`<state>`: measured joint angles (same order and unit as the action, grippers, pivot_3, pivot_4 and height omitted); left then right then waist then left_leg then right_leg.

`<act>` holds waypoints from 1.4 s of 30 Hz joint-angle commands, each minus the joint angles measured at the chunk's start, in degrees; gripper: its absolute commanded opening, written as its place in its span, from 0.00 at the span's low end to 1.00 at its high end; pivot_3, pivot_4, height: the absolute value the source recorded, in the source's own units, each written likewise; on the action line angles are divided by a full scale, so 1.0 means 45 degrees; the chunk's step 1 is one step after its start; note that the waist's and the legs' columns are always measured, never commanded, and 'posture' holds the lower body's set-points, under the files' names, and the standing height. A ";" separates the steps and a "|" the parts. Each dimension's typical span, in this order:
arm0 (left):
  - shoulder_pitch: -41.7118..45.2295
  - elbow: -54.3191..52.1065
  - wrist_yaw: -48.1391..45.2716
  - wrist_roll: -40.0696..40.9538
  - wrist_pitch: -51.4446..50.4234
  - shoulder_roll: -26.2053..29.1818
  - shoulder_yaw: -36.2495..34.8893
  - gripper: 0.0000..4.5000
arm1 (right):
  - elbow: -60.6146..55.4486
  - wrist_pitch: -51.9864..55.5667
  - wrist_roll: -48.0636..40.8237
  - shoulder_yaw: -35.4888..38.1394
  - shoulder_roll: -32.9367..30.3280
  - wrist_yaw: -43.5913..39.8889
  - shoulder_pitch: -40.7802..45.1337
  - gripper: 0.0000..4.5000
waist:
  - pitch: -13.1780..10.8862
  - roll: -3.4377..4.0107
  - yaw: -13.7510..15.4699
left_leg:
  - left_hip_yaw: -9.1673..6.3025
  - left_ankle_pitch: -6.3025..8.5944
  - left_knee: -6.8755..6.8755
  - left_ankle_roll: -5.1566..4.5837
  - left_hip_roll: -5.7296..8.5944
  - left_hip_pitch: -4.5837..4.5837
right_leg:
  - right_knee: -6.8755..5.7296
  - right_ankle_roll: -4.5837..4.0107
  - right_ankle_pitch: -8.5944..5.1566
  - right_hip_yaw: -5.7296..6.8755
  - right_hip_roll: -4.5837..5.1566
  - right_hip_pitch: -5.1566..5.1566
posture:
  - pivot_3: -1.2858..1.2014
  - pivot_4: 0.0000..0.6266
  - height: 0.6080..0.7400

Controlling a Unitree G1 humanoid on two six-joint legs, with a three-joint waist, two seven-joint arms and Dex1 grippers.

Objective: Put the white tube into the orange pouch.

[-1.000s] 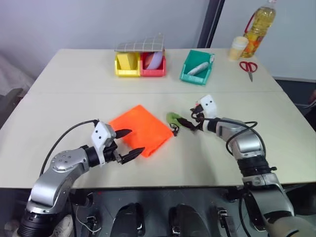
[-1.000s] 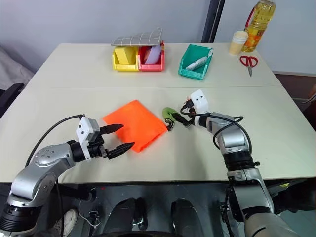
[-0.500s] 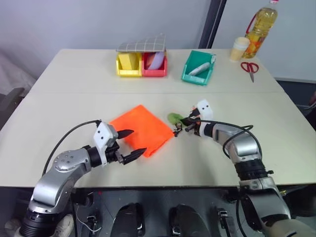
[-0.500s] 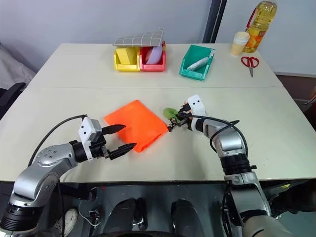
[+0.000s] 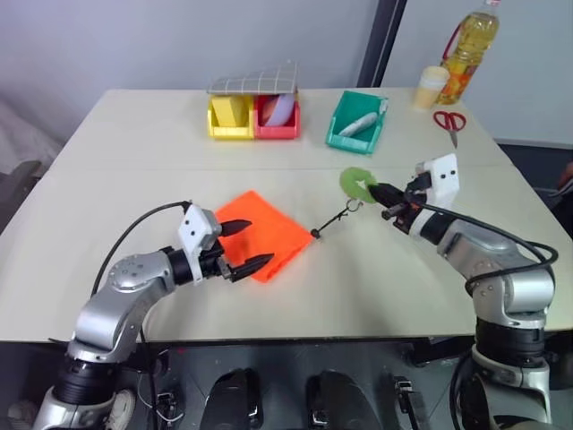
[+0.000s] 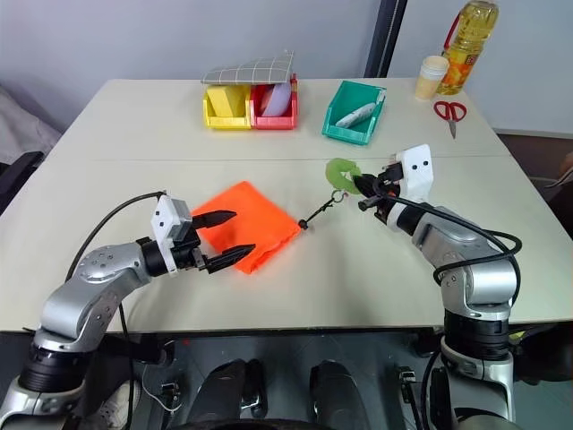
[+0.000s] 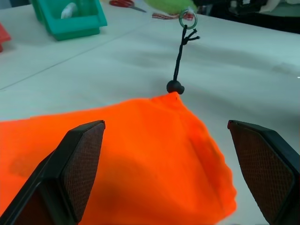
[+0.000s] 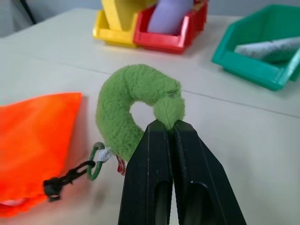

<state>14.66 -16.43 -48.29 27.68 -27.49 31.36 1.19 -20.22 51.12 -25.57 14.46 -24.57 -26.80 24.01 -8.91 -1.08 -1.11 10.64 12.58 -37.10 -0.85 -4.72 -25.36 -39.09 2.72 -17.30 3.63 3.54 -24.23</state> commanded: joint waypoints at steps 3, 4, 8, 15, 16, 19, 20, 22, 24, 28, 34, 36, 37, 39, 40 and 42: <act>0.1651 0.2024 -0.1115 -0.0487 0.1569 -0.0415 0.0411 1.00 | -0.0866 0.0145 -0.0748 0.0579 0.0104 0.0716 0.0438 0.01 | 0.0000 0.0000 0.0043 | 0.0000 0.0001 -0.0003 -0.0003 0.0002 -0.0001 | 0.0000 0.0000 0.0000 0.0001 0.0000 0.0000 | 0.52 0.24 1.00; 0.1971 0.2529 -0.1326 -0.0535 0.1771 -0.0579 0.0491 1.00 | -0.0920 0.0148 -0.0833 0.0567 0.0123 0.0801 0.0475 0.01 | 0.0000 0.0000 0.0051 | 0.0000 0.0002 -0.0003 -0.0004 0.0004 -0.0001 | 0.0001 0.0000 0.0000 0.0001 0.0000 0.0001 | 0.52 0.24 1.00; 0.3110 0.4190 -0.2424 -0.0471 0.2179 -0.1067 0.0733 1.00 | -0.0952 0.0133 -0.0988 0.0396 0.0243 0.1198 0.0628 0.01 | 0.0000 -0.0001 0.0019 | 0.0002 0.0003 -0.0005 -0.0009 0.0006 -0.0006 | 0.0001 0.0002 0.0000 0.0002 -0.0002 0.0000 | 0.52 0.24 1.00; 0.5698 0.7440 -0.4195 -0.1408 0.2615 -0.1759 0.1888 1.00 | -0.0879 -0.0090 -0.1070 0.0119 0.0431 0.1709 0.0799 0.01 | -0.0001 -0.0001 0.0034 | 0.0003 0.0001 -0.0008 -0.0009 0.0006 -0.0007 | 0.0000 0.0006 0.0002 0.0004 -0.0016 -0.0002 | 0.52 0.24 1.00; 0.6043 0.7864 -0.4150 -0.1599 0.2721 -0.1987 0.1993 1.00 | -0.0913 -0.0108 -0.1081 0.0094 0.0432 0.1745 0.0789 0.01 | 0.0000 -0.0001 0.0034 | 0.0003 0.0001 -0.0009 -0.0010 0.0007 -0.0007 | 0.0000 0.0006 0.0002 0.0004 -0.0015 -0.0002 | 0.52 0.24 1.00; 0.6645 0.8754 -0.3837 -0.2139 0.2951 -0.2596 0.2236 1.00 | -0.0983 -0.0153 -0.1076 0.0009 0.0441 0.1849 0.0744 0.01 | -0.0001 -0.0002 0.0030 | 0.0003 0.0001 -0.0010 -0.0011 0.0008 -0.0011 | 0.0001 0.0008 0.0002 0.0004 -0.0015 -0.0003 | 0.52 0.24 1.00; 0.6737 0.8951 -0.3730 -0.2363 0.3061 -0.2749 0.2320 1.00 | -0.0999 -0.0150 -0.1091 -0.0006 0.0463 0.1897 0.0750 0.01 | -0.0001 -0.0002 0.0028 | 0.0003 0.0001 -0.0009 -0.0011 0.0008 -0.0012 | 0.0001 0.0009 0.0001 0.0003 -0.0015 -0.0003 | 0.52 0.24 1.00; 0.6695 0.9041 -0.3650 -0.2683 0.3239 -0.2980 0.2445 1.00 | -0.1044 -0.0139 -0.1131 -0.0055 0.0520 0.1998 0.0773 0.01 | -0.0001 -0.0002 -0.0004 | 0.0003 0.0001 -0.0007 -0.0011 0.0008 -0.0011 | 0.0001 0.0009 0.0001 0.0003 -0.0015 -0.0003 | 0.52 0.24 1.00; 0.6532 0.8889 -0.3544 -0.2871 0.3257 -0.3134 0.2544 1.00 | -0.1077 -0.0148 -0.1155 -0.0128 0.0575 0.2078 0.0782 0.01 | -0.0001 -0.0002 -0.0017 | 0.0002 -0.0001 -0.0004 -0.0009 0.0006 -0.0012 | 0.0000 0.0010 0.0001 0.0002 -0.0019 -0.0008 | 0.52 0.24 1.00; 0.5842 0.7851 -0.2360 -0.4235 0.3522 -0.3062 0.3116 1.00 | -0.1181 -0.0179 -0.1201 -0.0271 0.0658 0.2152 0.0705 0.01 | -0.0001 -0.0001 -0.0020 | 0.0000 -0.0001 -0.0002 -0.0009 0.0000 -0.0010 | -0.0003 0.0009 0.0001 -0.0001 -0.0023 -0.0011 | 0.52 0.24 1.00; 0.4066 0.4402 0.0491 -0.5639 0.1930 -0.3343 0.3402 1.00 | -0.1316 -0.0192 -0.1276 -0.0397 0.0695 0.2148 0.0565 0.01 | -0.0001 -0.0001 0.0015 | -0.0001 0.0000 -0.0008 -0.0010 0.0002 -0.0016 | -0.0005 0.0009 0.0002 -0.0004 -0.0013 -0.0008 | 0.52 0.24 1.00; 0.3712 0.3599 0.1127 -0.5979 0.1344 -0.3523 0.3529 1.00 | -0.1294 -0.0210 -0.1302 -0.0454 0.0693 0.2133 0.0572 0.01 | -0.0001 -0.0002 0.0050 | -0.0001 0.0000 -0.0010 -0.0010 0.0002 -0.0014 | -0.0005 0.0010 0.0002 -0.0004 -0.0012 -0.0005 | 0.52 0.24 1.00; 0.3611 0.3320 0.1434 -0.6126 0.1091 -0.3633 0.3600 1.00 | -0.1289 -0.0220 -0.1307 -0.0482 0.0686 0.2121 0.0562 0.01 | -0.0001 -0.0002 0.0066 | -0.0001 0.0000 -0.0011 -0.0011 0.0003 -0.0014 | -0.0005 0.0010 0.0002 -0.0003 -0.0012 -0.0004 | 0.52 0.24 1.00; 0.3508 0.2893 0.2128 -0.6394 0.0557 -0.3996 0.3741 1.00 | -0.1186 -0.0277 -0.1271 -0.0598 0.0666 0.2065 0.0603 0.01 | -0.0001 -0.0002 0.0058 | -0.0001 0.0000 -0.0015 -0.0012 0.0005 -0.0013 | -0.0005 0.0010 0.0002 -0.0003 -0.0012 -0.0004 | 0.52 0.24 1.00; 0.3486 0.2772 0.2337 -0.6481 0.0383 -0.4101 0.3789 1.00 | -0.1150 -0.0299 -0.1262 -0.0634 0.0659 0.2049 0.0619 0.01 | -0.0001 -0.0002 0.0054 | -0.0001 0.0001 -0.0017 -0.0012 0.0005 -0.0014 | -0.0005 0.0010 0.0002 -0.0004 -0.0012 -0.0004 | 0.52 0.24 1.00; 0.3597 0.2714 0.2872 -0.6912 0.0323 -0.4325 0.4028 1.00 | -0.1032 -0.0382 -0.1250 -0.0725 0.0651 0.1983 0.0715 0.01 | -0.0001 -0.0002 0.0041 | -0.0003 0.0001 -0.0015 -0.0012 0.0004 -0.0009 | -0.0005 0.0010 0.0002 -0.0003 -0.0013 -0.0002 | 0.52 0.24 1.00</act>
<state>29.92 -2.18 -37.19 -2.00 -25.89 12.33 18.80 -23.49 50.82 -30.65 10.94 -21.44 -17.45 26.01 -8.91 -1.08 -0.92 10.62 12.58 -37.16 -0.91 -4.70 -25.40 -39.11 2.76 -17.30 3.62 3.48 -24.24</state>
